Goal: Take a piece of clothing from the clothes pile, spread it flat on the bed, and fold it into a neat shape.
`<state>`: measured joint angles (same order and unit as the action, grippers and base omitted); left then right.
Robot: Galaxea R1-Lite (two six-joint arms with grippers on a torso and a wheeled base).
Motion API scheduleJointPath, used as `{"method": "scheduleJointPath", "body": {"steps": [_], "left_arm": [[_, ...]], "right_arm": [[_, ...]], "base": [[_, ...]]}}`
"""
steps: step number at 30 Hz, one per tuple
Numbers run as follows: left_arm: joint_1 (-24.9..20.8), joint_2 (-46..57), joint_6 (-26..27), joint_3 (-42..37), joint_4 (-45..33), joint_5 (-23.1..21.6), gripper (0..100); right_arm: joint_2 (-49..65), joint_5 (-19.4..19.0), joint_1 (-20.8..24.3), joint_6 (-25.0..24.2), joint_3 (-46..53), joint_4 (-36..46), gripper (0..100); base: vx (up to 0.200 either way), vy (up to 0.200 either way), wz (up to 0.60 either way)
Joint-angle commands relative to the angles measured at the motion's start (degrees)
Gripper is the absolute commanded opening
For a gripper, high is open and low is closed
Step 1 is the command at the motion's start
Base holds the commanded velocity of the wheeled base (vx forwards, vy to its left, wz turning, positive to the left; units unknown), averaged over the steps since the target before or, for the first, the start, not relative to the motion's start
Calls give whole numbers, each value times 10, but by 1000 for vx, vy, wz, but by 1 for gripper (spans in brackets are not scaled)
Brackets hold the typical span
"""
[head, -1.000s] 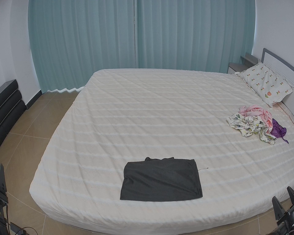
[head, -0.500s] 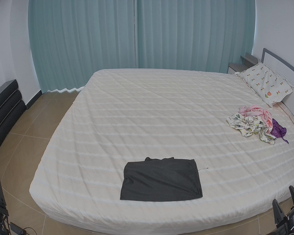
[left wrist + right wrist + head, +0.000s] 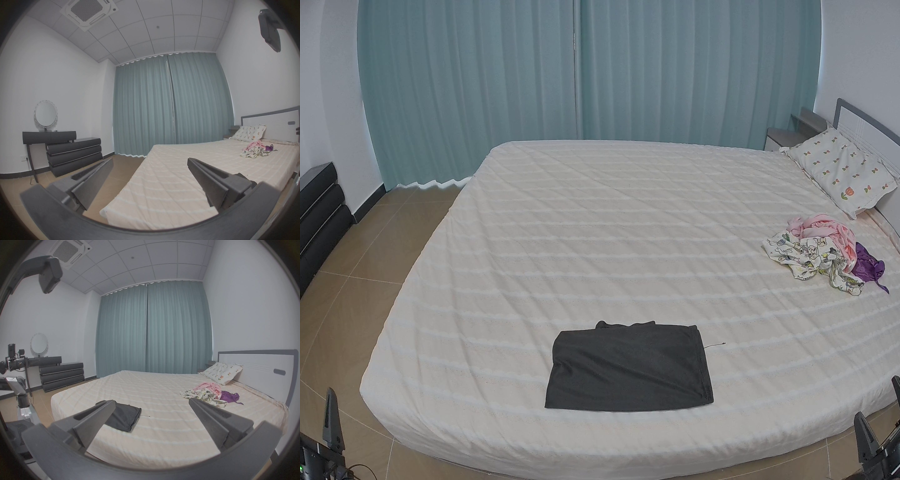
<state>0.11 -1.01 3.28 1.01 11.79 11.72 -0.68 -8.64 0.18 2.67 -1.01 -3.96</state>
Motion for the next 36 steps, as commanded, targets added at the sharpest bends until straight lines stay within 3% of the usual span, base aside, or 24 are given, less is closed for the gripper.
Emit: {"method": "scheduleJointPath", "body": {"steps": [1, 2, 5, 6, 8, 12, 16, 20, 24, 27, 32, 36], "left_arm": [[-1, 10, 1, -10, -26, -6, 100], [-1, 10, 0, -10, -74, -8, 100], [-1, 10, -4, -10, -80, -19, 100], [-1, 10, -4, -10, -79, -63, 100], [-1, 9, -7, -10, -79, -122, 100], [-1, 9, -15, -10, -79, -165, 100], [-1, 9, -20, -9, -80, -187, 100], [-3, 2, -22, -4, -94, -232, 100], [-2, 7, -17, -6, -94, -233, 100], [-2, 7, -17, -6, -94, -229, 100], [-1, 7, 12, -10, -103, -141, 100], [-2, 7, -6, -9, -112, -135, 100]], "right_arm": [[7, -3, 0, -1, 10, -1, 100], [7, -1, 0, -14, 10, -1, 100], [7, 9, -2, -28, 10, -1, 100], [7, 45, 0, -28, 10, -3, 100], [7, 70, 0, -9, 10, -4, 100], [-1, 43, 3, 5, -55, -17, 100], [-16, 36, -2, 6, -105, 48, 100], [7, 42, -2, 22, -29, 110, 100], [7, 88, -2, -14, -14, 63, 100], [3, 91, -3, -21, 0, 64, 100], [4, 91, -3, -22, 2, 62, 100], [5, 92, -3, -22, 6, 53, 100]], "base": [[0, 0, 0], [0, 0, 0], [0, 0, 0], [0, 0, 0], [0, 0, 0], [0, 0, 0], [0, 0, 0], [0, 0, 0], [0, 0, 0], [0, 0, 0], [0, 0, 0], [0, 0, 0]]}}
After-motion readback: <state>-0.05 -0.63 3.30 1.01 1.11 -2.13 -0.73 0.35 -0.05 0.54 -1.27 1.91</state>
